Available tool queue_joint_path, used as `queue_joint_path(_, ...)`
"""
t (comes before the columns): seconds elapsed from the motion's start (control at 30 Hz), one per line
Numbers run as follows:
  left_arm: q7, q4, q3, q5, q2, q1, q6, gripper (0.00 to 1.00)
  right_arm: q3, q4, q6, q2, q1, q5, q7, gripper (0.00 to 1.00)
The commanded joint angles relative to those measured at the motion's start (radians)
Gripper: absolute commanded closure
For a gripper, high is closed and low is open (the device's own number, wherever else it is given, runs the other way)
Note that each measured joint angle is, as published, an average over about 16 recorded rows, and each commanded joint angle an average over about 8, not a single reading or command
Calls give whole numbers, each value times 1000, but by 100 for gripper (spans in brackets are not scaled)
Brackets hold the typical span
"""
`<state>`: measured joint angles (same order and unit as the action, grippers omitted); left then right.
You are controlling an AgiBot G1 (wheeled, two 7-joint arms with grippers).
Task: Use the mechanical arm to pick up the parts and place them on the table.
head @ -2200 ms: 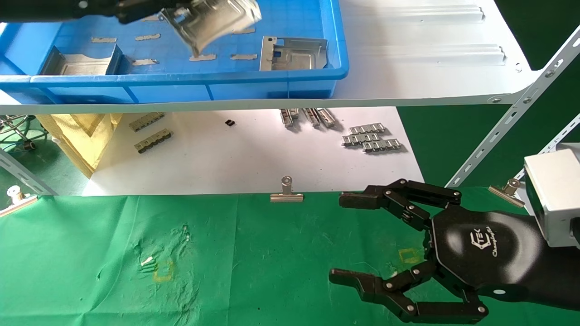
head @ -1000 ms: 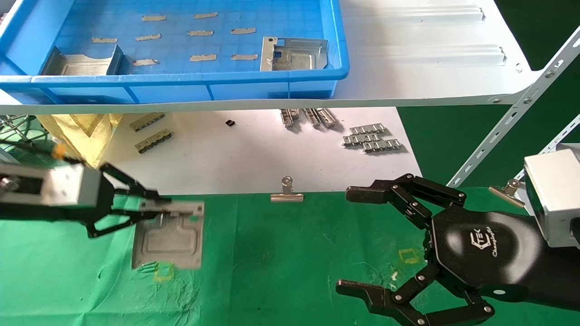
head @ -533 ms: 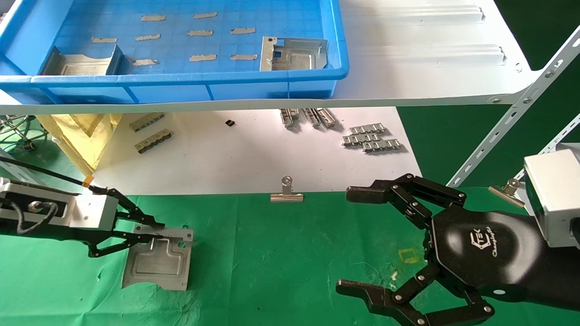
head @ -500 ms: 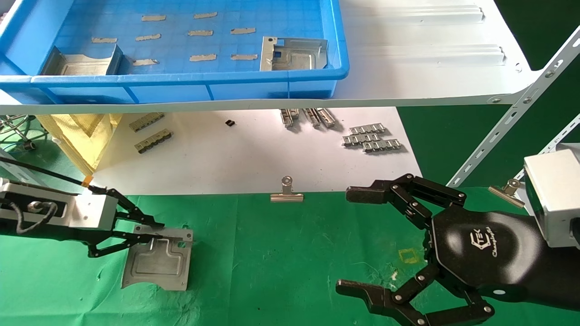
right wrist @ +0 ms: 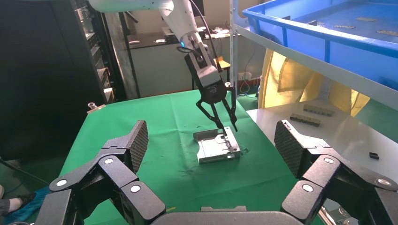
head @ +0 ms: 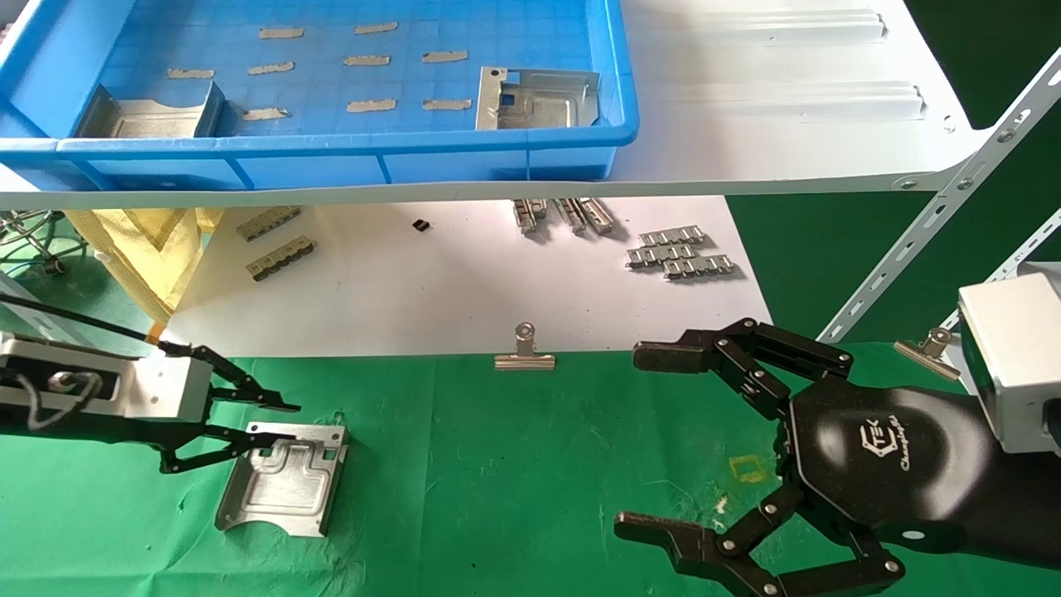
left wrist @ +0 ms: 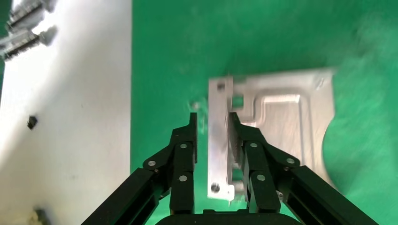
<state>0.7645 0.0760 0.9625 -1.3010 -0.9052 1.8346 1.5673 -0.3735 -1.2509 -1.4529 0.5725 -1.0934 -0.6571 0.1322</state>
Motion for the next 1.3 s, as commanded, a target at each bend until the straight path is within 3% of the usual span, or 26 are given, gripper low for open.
queue_joint_path(0.03,2,-12,-6,11,3,6,18,0,0,0,0,0,0,0,0,0)
queue_joint_path(0.47,-272,-76,-170,283,36,-181,30,0,0,0,0,0,0,0,0,0)
queue_joint_path(0.9,-280,-47,-178,286,41,-190,26,0,0,0,0,0,0,0,0,0)
queue_joint_path(1.3,-406,186,-274,341,88,-298,8,0,0,0,0,0,0,0,0,0)
